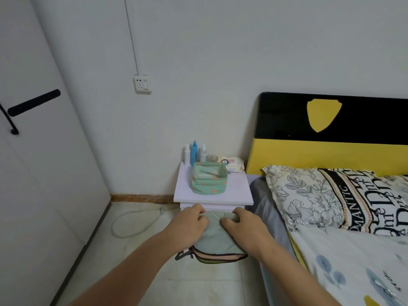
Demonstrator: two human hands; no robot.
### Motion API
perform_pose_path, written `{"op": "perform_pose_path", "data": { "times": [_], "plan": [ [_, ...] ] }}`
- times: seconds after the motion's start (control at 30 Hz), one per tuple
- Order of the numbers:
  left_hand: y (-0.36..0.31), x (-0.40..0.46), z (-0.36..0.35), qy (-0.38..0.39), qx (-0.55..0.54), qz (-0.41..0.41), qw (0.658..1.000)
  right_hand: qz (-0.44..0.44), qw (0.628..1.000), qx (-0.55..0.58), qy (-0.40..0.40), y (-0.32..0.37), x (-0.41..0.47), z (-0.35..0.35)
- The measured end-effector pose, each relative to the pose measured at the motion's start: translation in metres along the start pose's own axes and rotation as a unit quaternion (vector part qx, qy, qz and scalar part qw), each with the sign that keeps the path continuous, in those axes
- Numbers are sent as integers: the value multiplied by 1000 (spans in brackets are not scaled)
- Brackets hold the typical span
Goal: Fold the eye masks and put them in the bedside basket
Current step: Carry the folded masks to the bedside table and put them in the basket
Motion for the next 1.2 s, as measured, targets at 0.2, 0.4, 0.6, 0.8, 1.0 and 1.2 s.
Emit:
{"op": "perform_pose_path", "data": {
  "times": [0.2,0.4,0.6,0.8,1.0,1.2],
  "plan": [
    [-11,67,4,7,10,17,1000,-8,1000,17,20,-16,64,-4],
    [-20,154,16,16,18,12,1000,-21,999,19,22,-29,147,-9],
    [-39,251,40,22,18,-15,999,-45,999,17,1,-39,238,-4],
    [-50,325,43,53,30,-24,998,-63,998,30,7,-59,306,-6],
    [-54,393,35,66,21,-2,998,-67,997,34,35,-82,373,-9],
    [-67,461,24,56,5,34,998,-53,996,32,66,-116,444,-7]
  ]
}}
Point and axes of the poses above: each hand's wrist, its own x-axis towards the middle knuckle, its own z-axis out of the back of the hand, y = z × x, the point moved 10 cm from there along x, towards the middle knuckle, and after that the axes turned 13 degrees about z, right-handed, at the moved point
